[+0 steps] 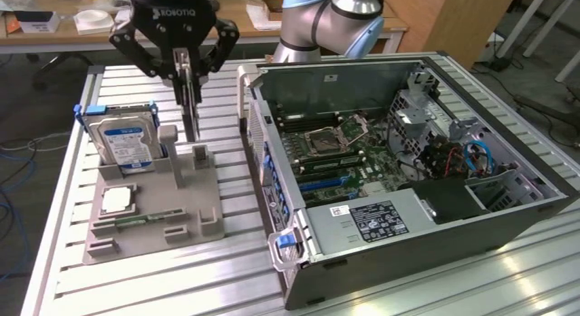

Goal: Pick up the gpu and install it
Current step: 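Pick up the gpu and move the gpu toward the slot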

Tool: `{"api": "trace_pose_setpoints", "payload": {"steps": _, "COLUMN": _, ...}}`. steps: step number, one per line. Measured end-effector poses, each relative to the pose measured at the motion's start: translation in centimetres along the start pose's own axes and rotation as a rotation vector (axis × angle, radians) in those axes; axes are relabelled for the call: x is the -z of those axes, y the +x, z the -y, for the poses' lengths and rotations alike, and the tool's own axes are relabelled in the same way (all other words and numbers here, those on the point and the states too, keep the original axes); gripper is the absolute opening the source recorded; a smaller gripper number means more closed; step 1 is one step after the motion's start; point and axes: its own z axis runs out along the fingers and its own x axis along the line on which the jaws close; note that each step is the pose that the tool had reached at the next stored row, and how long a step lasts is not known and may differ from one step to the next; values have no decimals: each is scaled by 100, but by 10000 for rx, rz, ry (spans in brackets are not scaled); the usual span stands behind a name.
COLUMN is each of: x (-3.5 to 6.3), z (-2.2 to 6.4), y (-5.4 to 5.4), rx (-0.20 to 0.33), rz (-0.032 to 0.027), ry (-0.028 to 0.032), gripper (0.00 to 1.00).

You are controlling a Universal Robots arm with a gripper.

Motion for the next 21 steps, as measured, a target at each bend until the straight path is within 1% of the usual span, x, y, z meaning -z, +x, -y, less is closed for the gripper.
{"api": "trace_pose_setpoints", "payload": {"steps": 1, "x": 35, "z": 1, "y": -1, "rx": -1, "rz": 0, "ry": 0, "gripper": 27}}
{"api": "trace_pose_setpoints", "payload": {"steps": 5, "x": 38, "z": -1, "y": -2, "rx": -3, "rz": 2, "ry": -3, "gripper": 27}}
{"api": "trace_pose_setpoints", "payload": {"steps": 7, "x": 38, "z": -1, "y": -52, "rx": -4, "rz": 2, "ry": -1, "gripper": 27}}
{"api": "trace_pose_setpoints", "payload": {"steps": 21, "x": 33, "z": -2, "y": -688, "rx": -4, "rz": 1, "ry": -1, "gripper": 27}}
